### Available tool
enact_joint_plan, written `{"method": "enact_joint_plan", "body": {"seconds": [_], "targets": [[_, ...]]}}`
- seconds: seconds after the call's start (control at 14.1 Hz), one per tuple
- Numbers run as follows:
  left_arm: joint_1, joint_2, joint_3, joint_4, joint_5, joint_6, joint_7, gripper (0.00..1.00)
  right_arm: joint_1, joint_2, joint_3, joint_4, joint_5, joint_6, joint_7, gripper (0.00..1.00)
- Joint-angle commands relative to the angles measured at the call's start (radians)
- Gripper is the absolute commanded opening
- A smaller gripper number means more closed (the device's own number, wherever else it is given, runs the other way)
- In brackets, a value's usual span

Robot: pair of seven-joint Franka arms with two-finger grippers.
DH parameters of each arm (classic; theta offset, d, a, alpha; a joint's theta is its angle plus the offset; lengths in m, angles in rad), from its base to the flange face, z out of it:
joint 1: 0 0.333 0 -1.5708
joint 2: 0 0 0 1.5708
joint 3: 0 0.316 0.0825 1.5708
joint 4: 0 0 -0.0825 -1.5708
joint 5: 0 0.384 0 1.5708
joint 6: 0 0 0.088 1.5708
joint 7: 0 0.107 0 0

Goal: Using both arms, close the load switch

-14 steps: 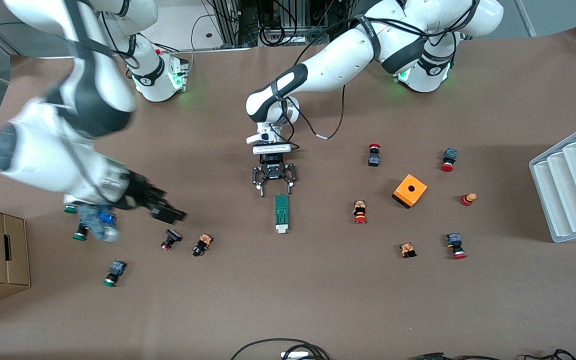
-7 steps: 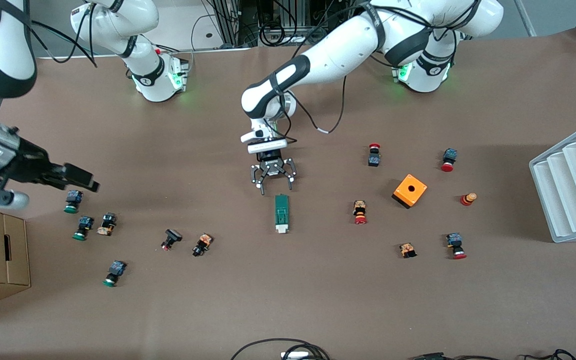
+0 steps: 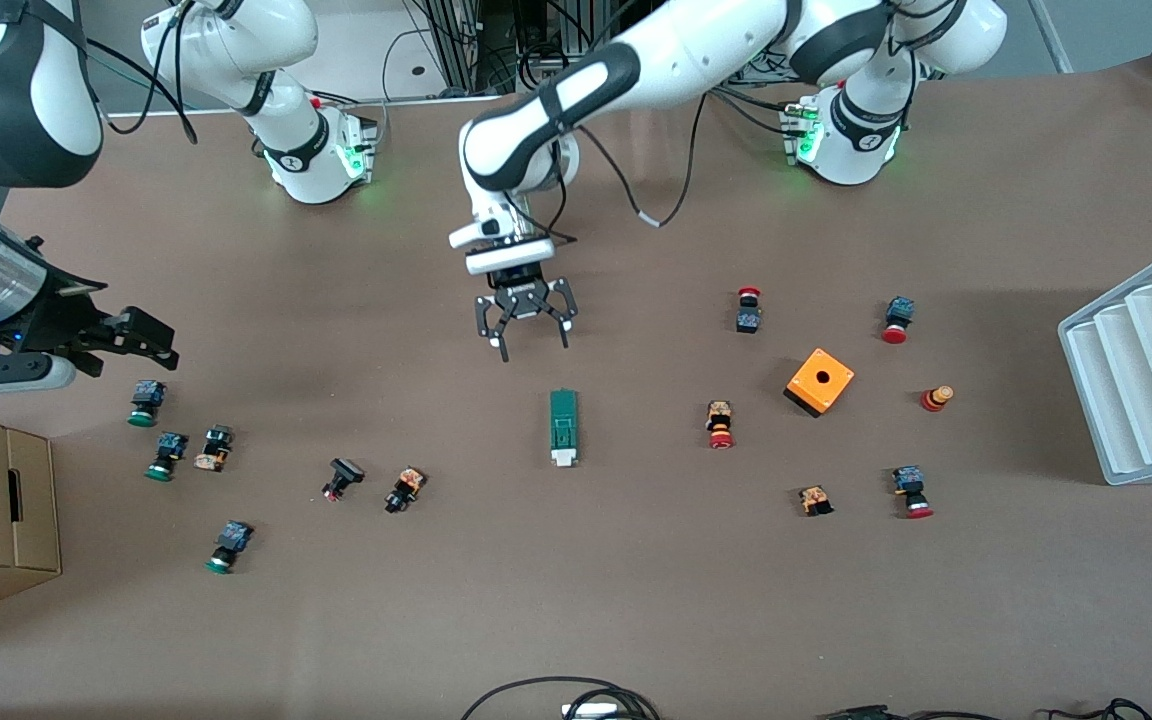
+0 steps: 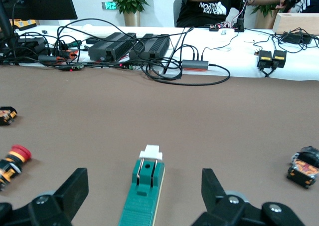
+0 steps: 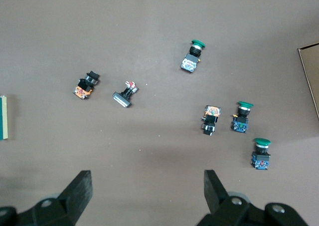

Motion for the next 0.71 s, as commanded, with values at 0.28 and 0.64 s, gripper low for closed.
{"method": "enact_joint_plan", "body": {"seconds": [0.28,0.64], "targets": [[0.021,-0.210,0.004,-0.028,-0.256,0.053,0.312,1.00,-0.014,-0.016,0.002,0.021,-0.025,0.000,-0.041,1.00],[0.024,-0.293,0.013,0.001,-0.394,0.053,0.555,1.00,-0.073,0.007,-0.009,0.066,-0.025,0.000,-0.153,1.00]]}}
